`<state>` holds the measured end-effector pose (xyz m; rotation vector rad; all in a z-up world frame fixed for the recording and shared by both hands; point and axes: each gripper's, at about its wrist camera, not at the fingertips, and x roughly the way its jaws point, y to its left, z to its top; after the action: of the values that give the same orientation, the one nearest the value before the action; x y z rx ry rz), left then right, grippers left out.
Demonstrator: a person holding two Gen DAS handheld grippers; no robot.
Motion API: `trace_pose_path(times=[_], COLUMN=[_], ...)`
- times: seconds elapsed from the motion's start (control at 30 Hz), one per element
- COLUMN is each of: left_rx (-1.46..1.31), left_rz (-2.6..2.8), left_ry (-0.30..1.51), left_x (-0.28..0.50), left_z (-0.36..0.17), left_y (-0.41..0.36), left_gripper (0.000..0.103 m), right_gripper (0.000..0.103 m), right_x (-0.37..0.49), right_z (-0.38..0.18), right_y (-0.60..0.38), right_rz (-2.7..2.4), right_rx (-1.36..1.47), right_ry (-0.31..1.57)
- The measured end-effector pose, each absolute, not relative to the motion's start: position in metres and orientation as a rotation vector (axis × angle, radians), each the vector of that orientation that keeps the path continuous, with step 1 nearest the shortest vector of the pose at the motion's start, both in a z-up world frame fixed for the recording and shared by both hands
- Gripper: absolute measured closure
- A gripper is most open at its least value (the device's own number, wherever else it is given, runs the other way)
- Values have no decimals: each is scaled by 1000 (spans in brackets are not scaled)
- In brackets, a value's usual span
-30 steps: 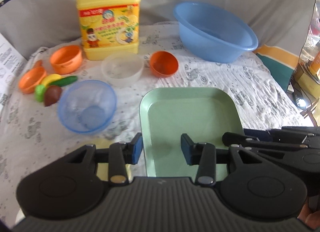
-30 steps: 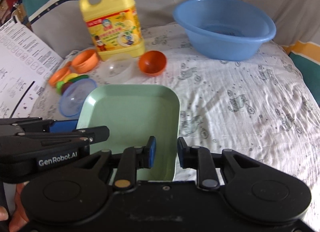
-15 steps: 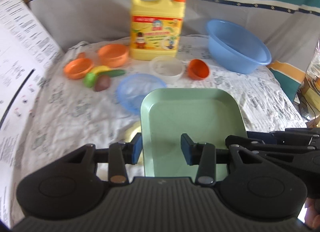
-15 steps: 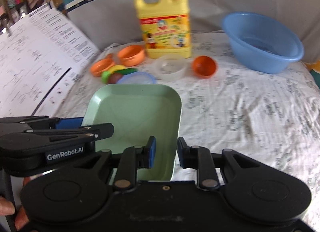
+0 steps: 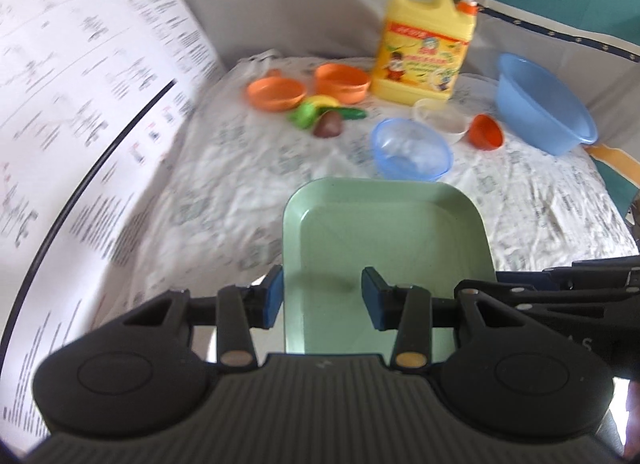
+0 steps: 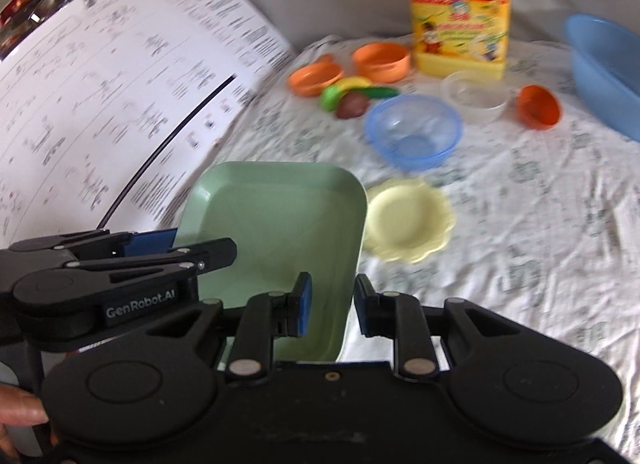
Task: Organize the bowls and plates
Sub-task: 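Carry the green tray with both grippers and lower it into the white plate, then open both grippers and move them to the yellow scalloped plate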
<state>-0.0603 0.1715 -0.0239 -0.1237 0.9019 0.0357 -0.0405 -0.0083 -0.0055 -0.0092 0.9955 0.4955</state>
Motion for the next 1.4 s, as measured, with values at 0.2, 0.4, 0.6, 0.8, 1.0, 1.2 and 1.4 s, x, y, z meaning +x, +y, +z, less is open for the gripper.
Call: trace_pose_path(times=[0.2, 0.4, 0.6, 0.8, 1.0, 1.2, 1.4], left_rx=[-142, -148, -138, -142, -141, -107, -147], left_rz=[48, 43, 38, 30, 30, 76, 136], left_ry=[954, 993, 1017, 1041, 1053, 1005, 939], left_x=[-78, -84, -80, -79, -77, -80, -83], left_z=[-45, -62, -71, -79, -84, -74, -61], left_y=[193, 199, 199, 200, 199, 199, 218], left_gripper=[62, 62, 62, 61, 60, 24, 0], right_gripper=[79, 79, 78, 74, 74, 37, 0], right_x=[-49, -52, -50, -49, -47, -48, -49], right_z=[-22, -37, -49, -54, -58, -51, -37], right_y=[13, 20, 22, 23, 23, 21, 6], right_rz=[528, 531, 530, 535, 538, 535, 519], right_rx=[-32, -34, -39, -40, -41, -60, -48], right_ry=[1058, 1116, 1158, 1181, 1194, 1139, 1062])
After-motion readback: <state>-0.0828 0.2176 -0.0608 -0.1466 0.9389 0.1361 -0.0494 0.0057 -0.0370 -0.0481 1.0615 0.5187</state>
